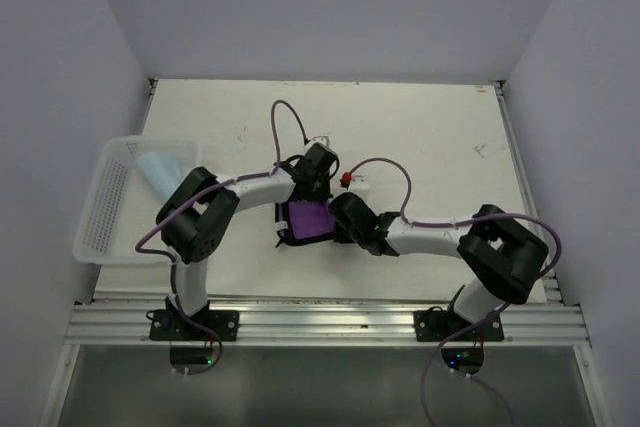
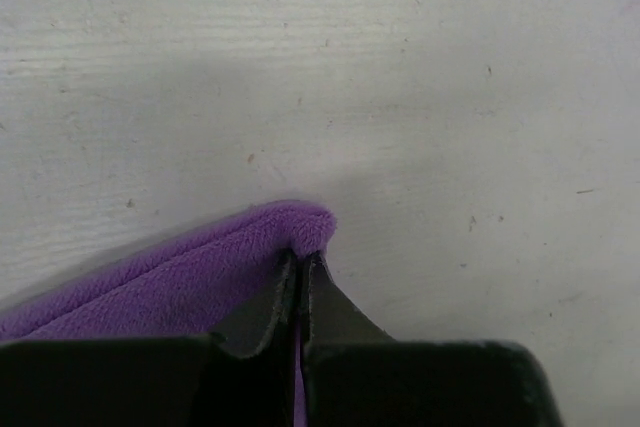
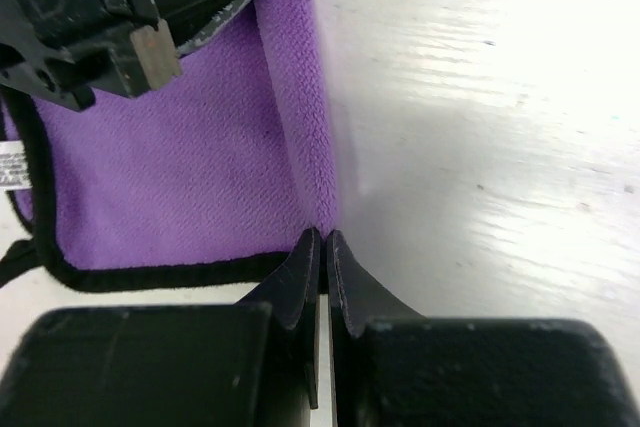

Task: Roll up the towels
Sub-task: Roll the towel

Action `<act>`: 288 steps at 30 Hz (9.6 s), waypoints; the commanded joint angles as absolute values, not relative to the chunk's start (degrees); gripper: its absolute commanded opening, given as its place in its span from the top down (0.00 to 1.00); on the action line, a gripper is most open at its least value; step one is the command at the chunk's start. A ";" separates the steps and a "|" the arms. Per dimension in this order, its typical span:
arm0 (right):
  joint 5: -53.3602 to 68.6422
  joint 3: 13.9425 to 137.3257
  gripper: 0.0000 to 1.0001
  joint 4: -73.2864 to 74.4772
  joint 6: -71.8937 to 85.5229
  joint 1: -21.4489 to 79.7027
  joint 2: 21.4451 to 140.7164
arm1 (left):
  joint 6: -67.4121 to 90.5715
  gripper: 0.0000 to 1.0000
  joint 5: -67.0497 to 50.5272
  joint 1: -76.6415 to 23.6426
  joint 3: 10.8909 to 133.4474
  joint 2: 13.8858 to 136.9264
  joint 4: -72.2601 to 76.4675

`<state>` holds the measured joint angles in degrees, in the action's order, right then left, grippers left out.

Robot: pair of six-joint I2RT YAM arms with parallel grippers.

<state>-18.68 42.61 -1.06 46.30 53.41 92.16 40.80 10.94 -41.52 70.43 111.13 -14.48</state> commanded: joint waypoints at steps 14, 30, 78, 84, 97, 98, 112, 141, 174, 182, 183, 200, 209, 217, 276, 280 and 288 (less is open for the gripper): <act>-46.40 53.17 1.00 29.08 35.86 64.59 91.67 | 45.09 1.00 1.23 -39.64 65.75 105.38 -2.56; -59.06 59.41 1.00 38.50 33.41 74.09 103.00 | 44.65 1.00 -3.16 -37.09 59.59 101.95 5.10; -62.14 73.56 0.95 42.63 23.11 85.25 121.65 | 45.35 1.00 2.02 -35.16 42.54 101.42 11.51; -59.68 70.32 0.93 39.29 25.04 85.17 114.37 | 45.79 1.00 2.02 -35.07 41.22 102.48 12.92; -51.77 63.20 0.75 33.05 28.03 85.25 103.11 | 46.76 1.00 0.97 -35.24 39.38 104.15 15.82; -51.33 62.32 0.75 32.52 28.99 85.17 101.79 | 46.84 1.00 0.79 -35.24 39.29 104.24 16.08; -26.57 42.55 0.82 13.63 38.13 64.09 73.66 | 47.11 1.00 1.06 -35.33 37.36 103.62 17.31; 3.69 32.78 0.61 -10.72 57.30 42.80 82.88 | 48.25 1.00 0.35 -35.33 35.60 103.89 19.69; 4.92 31.02 0.52 -20.04 68.73 42.80 86.48 | 48.60 1.00 0.35 -35.33 35.07 104.50 20.39; 7.90 32.26 0.60 -20.65 67.94 42.89 90.43 | 49.04 1.00 0.53 -35.33 34.45 104.33 20.83; 8.17 32.34 0.62 -20.65 67.85 42.89 91.05 | 49.04 1.00 0.53 -35.33 34.45 104.24 20.83; 1.68 32.43 0.65 -5.64 60.21 46.84 92.02 | 49.66 1.00 1.23 -35.33 34.63 104.59 20.48; 1.93 31.11 0.69 -4.75 58.10 47.37 92.46 | 49.22 1.00 2.55 -35.16 35.24 103.71 18.99; 0.09 32.08 0.80 -3.42 53.18 48.69 93.77 | 49.22 1.00 2.82 -35.24 36.21 102.84 18.11; -38.23 44.91 1.00 12.65 40.61 69.78 93.07 | 47.45 0.86 0.36 -34.63 39.41 78.41 -1.94; -40.69 47.10 1.00 15.37 40.08 71.36 93.51 | 49.83 0.95 -2.89 -34.80 32.35 74.36 2.72; -40.43 48.08 1.00 16.00 39.73 71.72 94.39 | 50.72 1.00 -3.26 -37.62 27.51 76.72 6.33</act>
<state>-38.35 47.05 12.73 40.18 71.59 93.47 49.54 -2.59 -36.91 28.18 75.72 1.52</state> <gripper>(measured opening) 0.084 0.009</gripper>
